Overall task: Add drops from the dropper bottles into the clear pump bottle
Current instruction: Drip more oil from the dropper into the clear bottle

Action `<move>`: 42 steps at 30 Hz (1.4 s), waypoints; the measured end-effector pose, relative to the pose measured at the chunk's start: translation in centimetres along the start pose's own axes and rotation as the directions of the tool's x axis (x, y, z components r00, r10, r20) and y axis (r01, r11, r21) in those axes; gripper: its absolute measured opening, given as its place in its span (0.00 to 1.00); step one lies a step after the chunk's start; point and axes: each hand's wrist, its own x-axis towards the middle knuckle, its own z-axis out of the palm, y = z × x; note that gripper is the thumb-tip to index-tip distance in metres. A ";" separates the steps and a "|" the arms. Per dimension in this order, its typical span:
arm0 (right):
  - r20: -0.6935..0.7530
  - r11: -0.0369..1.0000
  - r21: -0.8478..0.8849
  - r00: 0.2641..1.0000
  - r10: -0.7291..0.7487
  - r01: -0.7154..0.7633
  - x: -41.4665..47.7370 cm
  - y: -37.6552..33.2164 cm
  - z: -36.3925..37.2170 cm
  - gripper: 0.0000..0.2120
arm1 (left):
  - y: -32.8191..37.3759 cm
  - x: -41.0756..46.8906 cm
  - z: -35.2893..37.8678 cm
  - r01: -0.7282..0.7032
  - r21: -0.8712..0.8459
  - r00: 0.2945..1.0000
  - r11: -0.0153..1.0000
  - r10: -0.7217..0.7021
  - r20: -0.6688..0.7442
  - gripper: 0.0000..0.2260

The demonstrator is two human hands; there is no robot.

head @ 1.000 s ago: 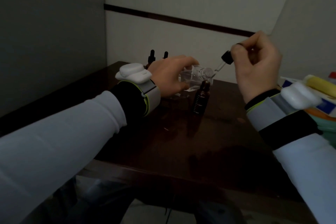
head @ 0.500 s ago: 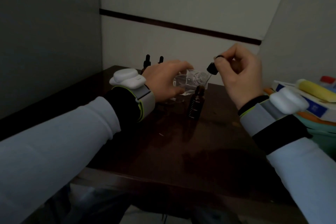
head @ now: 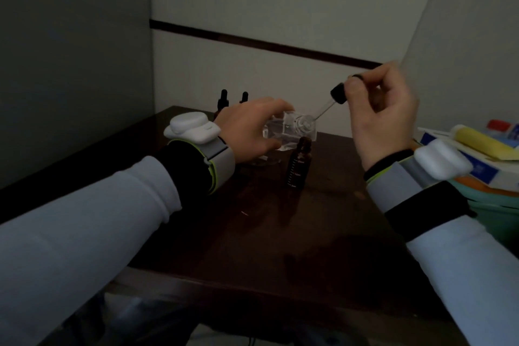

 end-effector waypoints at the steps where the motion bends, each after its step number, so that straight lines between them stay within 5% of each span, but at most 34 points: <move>1: 0.028 1.000 -0.013 1.000 0.003 -0.002 -0.1 0.1 0.1 0.11 | 0.0 0.0 0.0 0.001 -0.002 1.000 1.000 -0.001 -0.001 0.24; 8: 0.224 0.991 -0.134 0.974 0.044 -0.014 -0.7 0.7 0.6 0.13 | 0.0 0.0 -0.1 0.010 -0.049 1.000 0.999 -0.011 -0.022 0.25; 22: 0.269 0.991 -0.126 0.959 0.083 -0.050 -0.7 1.1 0.6 0.13 | 0.1 0.0 -0.1 0.010 -0.031 1.000 0.999 -0.010 -0.014 0.25; 31: 0.253 0.990 -0.129 0.963 0.090 -0.058 -0.7 1.0 0.8 0.13 | 0.3 0.0 -0.1 0.020 -0.018 1.000 1.000 -0.020 0.003 0.25; 38: -0.025 1.000 -0.028 1.000 -0.012 0.012 0.4 0.0 -0.3 0.07 | 0.2 0.0 -0.1 0.036 -0.012 0.999 0.999 -0.036 0.013 0.25; 42: -0.003 1.000 -0.012 1.000 -0.002 0.002 0.4 -0.1 -0.4 0.11 | 0.1 0.0 0.0 0.043 -0.014 0.999 0.999 -0.043 0.003 0.25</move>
